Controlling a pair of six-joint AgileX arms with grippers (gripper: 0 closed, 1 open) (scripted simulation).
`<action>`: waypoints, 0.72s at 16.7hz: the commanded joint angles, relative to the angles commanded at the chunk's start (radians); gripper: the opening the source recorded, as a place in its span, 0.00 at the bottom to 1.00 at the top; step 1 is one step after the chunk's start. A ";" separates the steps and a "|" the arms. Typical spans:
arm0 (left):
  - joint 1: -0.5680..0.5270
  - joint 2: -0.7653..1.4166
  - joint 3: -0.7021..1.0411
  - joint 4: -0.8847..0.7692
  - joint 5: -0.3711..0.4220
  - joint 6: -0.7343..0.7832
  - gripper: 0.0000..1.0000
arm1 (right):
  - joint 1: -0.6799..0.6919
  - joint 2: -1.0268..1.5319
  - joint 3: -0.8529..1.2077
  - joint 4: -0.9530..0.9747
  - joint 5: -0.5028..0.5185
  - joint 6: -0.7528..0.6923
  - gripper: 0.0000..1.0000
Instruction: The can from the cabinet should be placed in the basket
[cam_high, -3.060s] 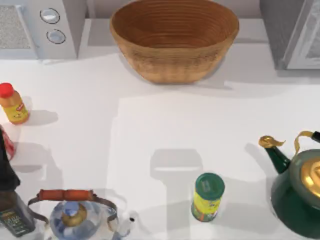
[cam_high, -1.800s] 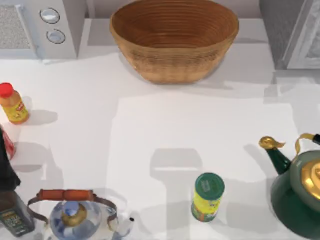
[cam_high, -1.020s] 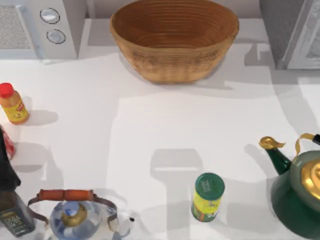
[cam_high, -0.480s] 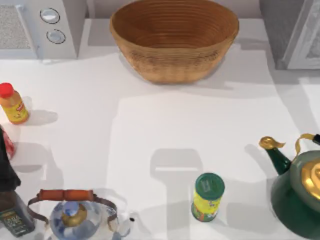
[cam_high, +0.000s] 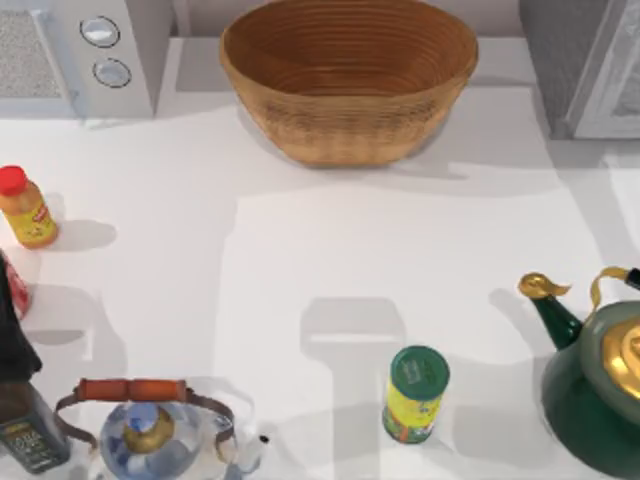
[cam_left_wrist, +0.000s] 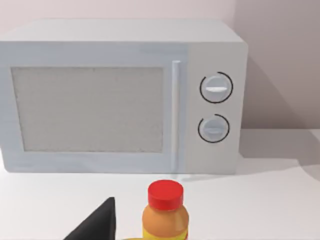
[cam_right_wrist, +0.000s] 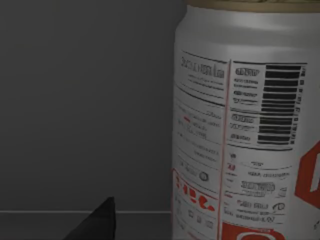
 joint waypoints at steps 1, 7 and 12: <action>0.000 0.000 0.000 0.000 0.000 0.000 1.00 | 0.005 -0.003 -0.006 -0.002 0.002 0.000 1.00; 0.000 0.000 0.000 0.000 0.000 0.000 1.00 | -0.005 0.109 0.144 -0.034 -0.003 0.000 1.00; 0.000 0.000 0.000 0.000 0.000 0.000 1.00 | -0.017 0.255 0.336 -0.080 -0.013 -0.001 1.00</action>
